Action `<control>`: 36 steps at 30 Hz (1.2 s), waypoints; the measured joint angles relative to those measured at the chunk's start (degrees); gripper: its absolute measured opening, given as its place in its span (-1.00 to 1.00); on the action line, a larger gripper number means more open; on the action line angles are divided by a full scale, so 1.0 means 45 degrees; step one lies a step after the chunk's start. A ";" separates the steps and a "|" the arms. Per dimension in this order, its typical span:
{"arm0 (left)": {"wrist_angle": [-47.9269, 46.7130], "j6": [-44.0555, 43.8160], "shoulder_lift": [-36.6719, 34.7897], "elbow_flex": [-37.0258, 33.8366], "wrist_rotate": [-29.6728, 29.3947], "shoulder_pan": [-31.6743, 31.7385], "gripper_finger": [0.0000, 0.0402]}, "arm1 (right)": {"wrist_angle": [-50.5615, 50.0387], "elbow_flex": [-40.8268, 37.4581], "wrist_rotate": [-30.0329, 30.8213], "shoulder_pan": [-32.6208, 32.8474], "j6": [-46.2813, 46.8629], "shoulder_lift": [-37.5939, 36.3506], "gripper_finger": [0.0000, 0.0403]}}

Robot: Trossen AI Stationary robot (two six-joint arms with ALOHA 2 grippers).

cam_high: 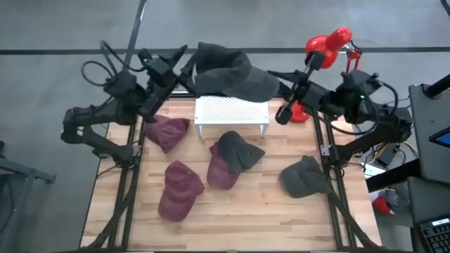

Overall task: Pick & Place hat
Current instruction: Put the bottom left black cap on the shelf

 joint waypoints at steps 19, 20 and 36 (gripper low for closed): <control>0.0076 0.1282 0.2910 0.3606 0.0583 0.0043 -0.19 | -0.0586 -0.0677 0.0645 -0.0002 0.0321 0.1359 -0.94; 0.0095 0.1127 0.2958 0.3644 0.0603 0.0044 -0.19 | -0.0544 -0.0677 0.0805 -0.0002 0.0231 0.1512 -0.94; 0.3245 0.1751 0.3183 0.3505 0.1848 0.0232 -0.19 | 0.0449 -0.0687 0.0894 0.0449 -0.0246 0.1960 -0.94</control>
